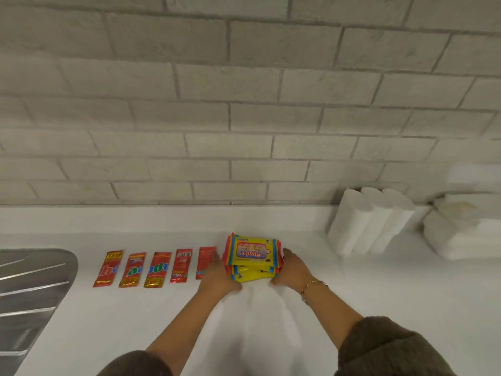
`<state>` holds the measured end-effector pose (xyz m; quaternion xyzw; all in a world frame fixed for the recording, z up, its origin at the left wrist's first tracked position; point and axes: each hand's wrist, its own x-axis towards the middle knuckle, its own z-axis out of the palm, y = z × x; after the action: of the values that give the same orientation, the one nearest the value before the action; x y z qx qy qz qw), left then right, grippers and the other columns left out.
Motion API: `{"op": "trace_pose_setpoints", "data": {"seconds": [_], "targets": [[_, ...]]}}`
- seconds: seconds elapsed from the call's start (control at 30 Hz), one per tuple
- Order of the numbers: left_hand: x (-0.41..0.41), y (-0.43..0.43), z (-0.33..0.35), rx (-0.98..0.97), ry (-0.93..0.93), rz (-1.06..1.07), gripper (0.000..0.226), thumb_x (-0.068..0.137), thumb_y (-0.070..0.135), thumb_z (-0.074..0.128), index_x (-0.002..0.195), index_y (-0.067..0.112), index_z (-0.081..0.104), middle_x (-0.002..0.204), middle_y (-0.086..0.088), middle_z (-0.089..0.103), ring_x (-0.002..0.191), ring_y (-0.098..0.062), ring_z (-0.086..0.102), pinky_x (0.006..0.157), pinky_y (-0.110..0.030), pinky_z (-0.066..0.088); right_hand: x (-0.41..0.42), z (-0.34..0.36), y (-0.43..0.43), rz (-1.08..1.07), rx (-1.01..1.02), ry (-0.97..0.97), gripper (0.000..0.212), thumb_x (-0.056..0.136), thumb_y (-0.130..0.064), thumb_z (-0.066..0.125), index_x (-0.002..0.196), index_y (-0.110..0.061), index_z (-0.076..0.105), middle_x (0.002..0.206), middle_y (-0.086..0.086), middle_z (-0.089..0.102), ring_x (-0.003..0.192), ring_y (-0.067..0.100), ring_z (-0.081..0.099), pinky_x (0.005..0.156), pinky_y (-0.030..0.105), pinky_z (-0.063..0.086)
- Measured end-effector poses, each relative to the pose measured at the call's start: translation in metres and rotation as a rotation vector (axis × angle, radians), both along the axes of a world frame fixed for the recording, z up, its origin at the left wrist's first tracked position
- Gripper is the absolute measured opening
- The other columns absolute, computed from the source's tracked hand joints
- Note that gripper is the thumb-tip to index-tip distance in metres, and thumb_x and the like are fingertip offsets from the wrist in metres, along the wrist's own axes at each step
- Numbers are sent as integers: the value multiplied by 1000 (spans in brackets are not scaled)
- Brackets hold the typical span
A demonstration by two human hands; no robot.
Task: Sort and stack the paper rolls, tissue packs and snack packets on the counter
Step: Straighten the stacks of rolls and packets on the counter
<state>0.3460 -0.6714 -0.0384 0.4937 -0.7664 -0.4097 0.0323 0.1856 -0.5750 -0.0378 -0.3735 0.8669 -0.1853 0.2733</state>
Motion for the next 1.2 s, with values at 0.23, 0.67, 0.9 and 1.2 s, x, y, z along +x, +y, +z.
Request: {"op": "trace_pose_setpoints", "data": {"seconds": [0.23, 0.67, 0.9, 1.2], "targets": [[-19, -18, -24, 26, -51, 29, 128, 54, 19, 85, 144, 1, -4, 128, -9, 52, 118, -25, 53, 94, -33, 49, -13, -4, -23, 141, 217, 116, 65, 65, -27, 79, 120, -8, 50, 121, 11, 57, 112, 27, 56, 96, 34, 47], [-51, -26, -37, -169, -75, -50, 15, 73, 14, 67, 73, 14, 53, 57, 7, 46, 64, -15, 54, 59, -24, 47, -50, -27, -29, 41, 160, 111, 29, 68, -20, 77, 90, -7, 63, 92, 11, 63, 82, 19, 59, 67, 22, 40], [-79, -19, -39, -177, 30, -23, 15, 72, 10, 67, 87, 6, 68, 76, -8, 65, 67, -17, 55, 61, -24, 42, -79, -26, -22, -15, 133, 125, 27, 69, -17, 75, 64, -14, 49, 91, 13, 66, 75, 17, 53, 66, 23, 41], [-122, -12, -36, -183, 58, -31, 20, 81, 9, 57, 98, 3, 65, 98, -16, 68, 91, -28, 64, 69, -28, 46, -121, -27, -17, -76, 161, 79, 35, 69, -10, 77, 51, -15, 47, 59, 5, 65, 53, 14, 63, 66, 29, 58]]}}
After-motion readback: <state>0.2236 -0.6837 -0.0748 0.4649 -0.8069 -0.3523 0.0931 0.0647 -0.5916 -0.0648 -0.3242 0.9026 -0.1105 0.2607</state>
